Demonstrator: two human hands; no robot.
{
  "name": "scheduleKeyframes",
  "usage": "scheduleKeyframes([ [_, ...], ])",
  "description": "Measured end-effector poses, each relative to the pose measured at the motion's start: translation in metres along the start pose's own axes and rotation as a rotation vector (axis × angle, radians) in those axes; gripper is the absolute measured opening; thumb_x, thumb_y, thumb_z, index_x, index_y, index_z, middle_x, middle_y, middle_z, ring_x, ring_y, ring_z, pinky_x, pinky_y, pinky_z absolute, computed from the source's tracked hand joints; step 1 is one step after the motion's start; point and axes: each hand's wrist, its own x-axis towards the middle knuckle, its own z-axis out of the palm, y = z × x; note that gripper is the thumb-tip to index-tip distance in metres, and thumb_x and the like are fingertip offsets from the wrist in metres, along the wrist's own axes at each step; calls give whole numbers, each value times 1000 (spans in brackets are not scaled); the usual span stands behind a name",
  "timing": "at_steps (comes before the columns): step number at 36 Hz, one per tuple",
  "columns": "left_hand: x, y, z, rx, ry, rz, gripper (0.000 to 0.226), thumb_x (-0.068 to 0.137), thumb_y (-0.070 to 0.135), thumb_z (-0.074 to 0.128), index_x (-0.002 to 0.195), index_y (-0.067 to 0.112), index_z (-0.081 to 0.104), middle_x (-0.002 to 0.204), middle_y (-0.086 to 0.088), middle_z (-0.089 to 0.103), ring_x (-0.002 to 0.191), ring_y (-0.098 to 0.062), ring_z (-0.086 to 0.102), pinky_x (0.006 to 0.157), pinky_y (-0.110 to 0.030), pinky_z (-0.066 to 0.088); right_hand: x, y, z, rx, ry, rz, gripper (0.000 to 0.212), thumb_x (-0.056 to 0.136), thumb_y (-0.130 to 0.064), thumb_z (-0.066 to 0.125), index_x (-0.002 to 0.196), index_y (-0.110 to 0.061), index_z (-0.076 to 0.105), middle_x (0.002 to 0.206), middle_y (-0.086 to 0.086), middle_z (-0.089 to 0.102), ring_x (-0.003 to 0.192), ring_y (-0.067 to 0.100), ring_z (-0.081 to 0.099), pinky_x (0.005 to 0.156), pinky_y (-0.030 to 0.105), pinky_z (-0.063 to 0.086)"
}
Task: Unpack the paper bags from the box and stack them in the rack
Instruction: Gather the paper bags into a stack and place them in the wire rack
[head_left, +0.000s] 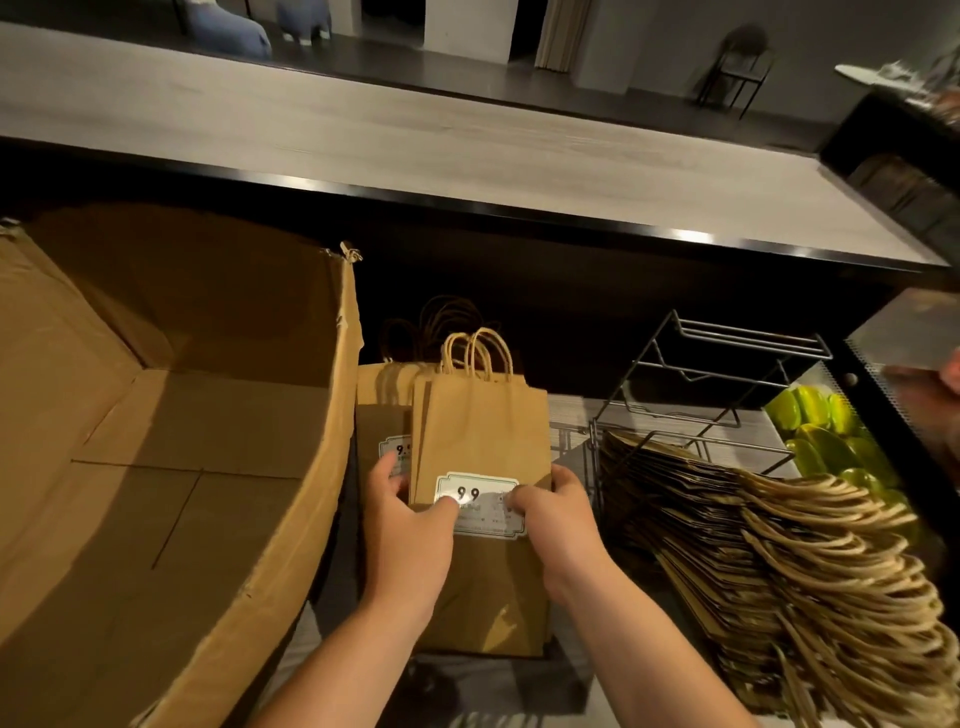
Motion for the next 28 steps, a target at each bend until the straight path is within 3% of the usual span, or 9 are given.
scheduleKeyframes([
  [4, -8, 16, -1, 39, -65, 92, 42, 87, 3, 59, 122, 26, 56, 107, 8, 67, 97, -6, 63, 77, -26, 56, -18, -15, -7, 46, -28, -125, 28, 86, 0, 57, 107, -18, 57, 98, 9, 71, 86, 25, 71, 71, 39, 60],
  [7, -20, 27, -1, -10, -88, 138, 22, 88, 3, 58, 95, 23, 64, 83, 10, 71, 77, -3, 66, 62, -21, 54, -30, -24, -12, 65, -65, -266, 31, 83, 5, 56, 103, -20, 61, 95, 9, 72, 87, 27, 71, 76, 43, 59],
  [11, -23, 45, 2, -108, -70, 235, 23, 86, -2, 60, 76, 19, 58, 63, 14, 66, 62, -3, 64, 52, -18, 48, -35, -35, -15, 98, -104, -450, 30, 80, 4, 58, 99, -19, 63, 87, 3, 72, 86, 24, 70, 72, 36, 56],
  [17, -6, 46, 8, -109, -20, 340, 32, 87, -3, 58, 77, 27, 65, 76, 13, 69, 76, -3, 63, 72, -26, 49, -14, -31, -5, 38, -51, -582, 28, 82, -5, 61, 102, -24, 59, 101, 5, 67, 99, 19, 64, 91, 41, 54],
  [21, -6, 31, 8, -68, -48, 381, 34, 90, -1, 59, 80, 32, 63, 76, 30, 67, 78, 14, 60, 68, -7, 43, -2, -7, -1, 30, -35, -501, 35, 87, 6, 62, 100, -26, 62, 96, -13, 71, 101, 2, 64, 86, 21, 52],
  [25, -4, 17, 6, -82, -93, 313, 32, 88, 0, 62, 96, 31, 65, 88, 29, 70, 88, 14, 61, 73, -10, 43, 5, 2, 0, -26, 1, -467, 34, 87, 2, 63, 116, -16, 64, 110, -5, 71, 107, 7, 64, 96, 33, 51],
  [28, 0, 18, 5, -69, -94, 360, 28, 86, 2, 64, 91, 29, 66, 87, 26, 70, 87, 10, 62, 70, -6, 43, 5, -3, 1, -92, 19, -469, 25, 88, -8, 64, 112, -15, 64, 107, -2, 70, 103, 9, 64, 92, 35, 53],
])
